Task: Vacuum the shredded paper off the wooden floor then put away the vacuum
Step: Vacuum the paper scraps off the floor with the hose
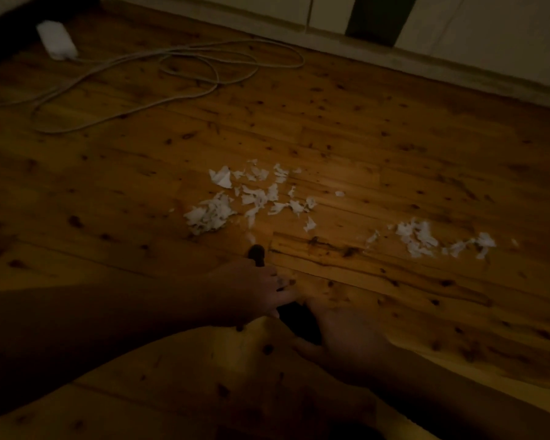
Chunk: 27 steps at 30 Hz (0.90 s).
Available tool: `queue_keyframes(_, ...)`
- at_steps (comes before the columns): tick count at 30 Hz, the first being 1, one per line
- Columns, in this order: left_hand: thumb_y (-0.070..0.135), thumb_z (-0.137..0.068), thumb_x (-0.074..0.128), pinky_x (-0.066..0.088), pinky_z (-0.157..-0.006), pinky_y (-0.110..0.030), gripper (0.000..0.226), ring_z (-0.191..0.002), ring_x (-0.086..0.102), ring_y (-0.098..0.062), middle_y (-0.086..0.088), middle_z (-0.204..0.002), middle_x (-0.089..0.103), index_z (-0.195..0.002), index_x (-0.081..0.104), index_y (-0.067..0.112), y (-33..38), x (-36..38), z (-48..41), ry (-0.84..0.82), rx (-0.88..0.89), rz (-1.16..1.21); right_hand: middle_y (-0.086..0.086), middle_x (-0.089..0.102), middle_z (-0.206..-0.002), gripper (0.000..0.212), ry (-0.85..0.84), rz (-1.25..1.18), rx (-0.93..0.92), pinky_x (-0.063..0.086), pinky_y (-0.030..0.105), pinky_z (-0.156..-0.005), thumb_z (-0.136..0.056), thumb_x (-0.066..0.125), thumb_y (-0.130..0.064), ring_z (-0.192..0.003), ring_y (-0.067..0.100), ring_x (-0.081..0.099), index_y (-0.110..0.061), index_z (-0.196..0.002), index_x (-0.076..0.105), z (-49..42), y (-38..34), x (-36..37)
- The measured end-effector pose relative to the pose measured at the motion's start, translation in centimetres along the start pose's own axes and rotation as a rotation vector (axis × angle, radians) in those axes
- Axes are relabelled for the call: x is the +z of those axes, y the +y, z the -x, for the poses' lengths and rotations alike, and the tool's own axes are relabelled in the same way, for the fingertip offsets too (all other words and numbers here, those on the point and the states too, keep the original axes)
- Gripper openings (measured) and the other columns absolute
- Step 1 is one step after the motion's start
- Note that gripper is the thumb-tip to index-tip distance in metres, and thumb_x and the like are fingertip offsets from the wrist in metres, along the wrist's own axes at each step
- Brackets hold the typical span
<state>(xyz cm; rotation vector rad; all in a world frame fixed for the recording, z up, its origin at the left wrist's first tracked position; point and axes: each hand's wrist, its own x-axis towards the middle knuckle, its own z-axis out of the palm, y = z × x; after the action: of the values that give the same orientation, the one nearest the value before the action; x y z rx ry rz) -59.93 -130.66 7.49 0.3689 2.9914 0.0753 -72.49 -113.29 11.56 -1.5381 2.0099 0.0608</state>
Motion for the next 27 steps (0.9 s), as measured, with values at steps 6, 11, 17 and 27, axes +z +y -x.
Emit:
queue_keyframes(6, 0.028, -0.092, 0.063, 0.055, -0.066, -0.047, 0.05, -0.094, 0.058, -0.031, -0.015, -0.117, 0.058, -0.127, 0.027, 0.021, 0.1, 0.1, 1.5, 0.0, -0.039, 0.092, -0.005, 0.062, -0.113, 0.064, -0.006, 0.029, -0.055, 0.045, 0.031, -0.074, -0.092, 0.041, -0.065, -0.091, 0.015, 0.059, -0.033, -0.145, 0.024, -0.6, -0.7, 0.4)
queue_keyframes(11, 0.027, -0.096, 0.057, 0.054, -0.073, -0.045, 0.045, -0.105, 0.055, -0.029, -0.012, -0.123, 0.054, -0.125, 0.023, 0.025, 1.0, 0.3, 2.4, -0.014, -0.109, 0.099, -0.007, 0.062, -0.102, 0.061, -0.05, 0.025, -0.086, 0.04, 0.026, -0.064, -0.09, 0.043, -0.067, -0.079, 0.012, 0.056, -0.033, -0.139, 0.029, -1.1, -0.9, 0.5)
queue_keyframes(17, 0.025, -0.1, 0.051, 0.047, -0.092, -0.044, 0.056, -0.131, 0.034, -0.024, -0.004, -0.147, 0.031, -0.136, 0.009, 0.035, 1.8, 0.2, 3.1, -0.112, -0.302, 0.189, -0.002, 0.063, -0.107, 0.063, -0.052, 0.041, -0.083, 0.048, 0.034, -0.074, -0.09, 0.044, -0.068, -0.089, 0.019, 0.061, -0.028, -0.138, 0.032, -1.9, -1.2, 0.7)
queue_keyframes(27, 0.004, -0.079, 0.072, 0.058, -0.072, -0.039, 0.077, -0.118, 0.055, -0.031, -0.011, -0.131, 0.054, -0.141, 0.031, 0.024, 2.9, 0.4, 6.1, 0.081, -0.393, 0.168, 0.005, 0.06, -0.117, 0.058, -0.072, 0.107, -0.146, 0.039, 0.03, -0.072, -0.094, 0.043, -0.059, -0.1, 0.023, 0.059, -0.022, -0.138, 0.034, -3.1, -3.3, 0.7)
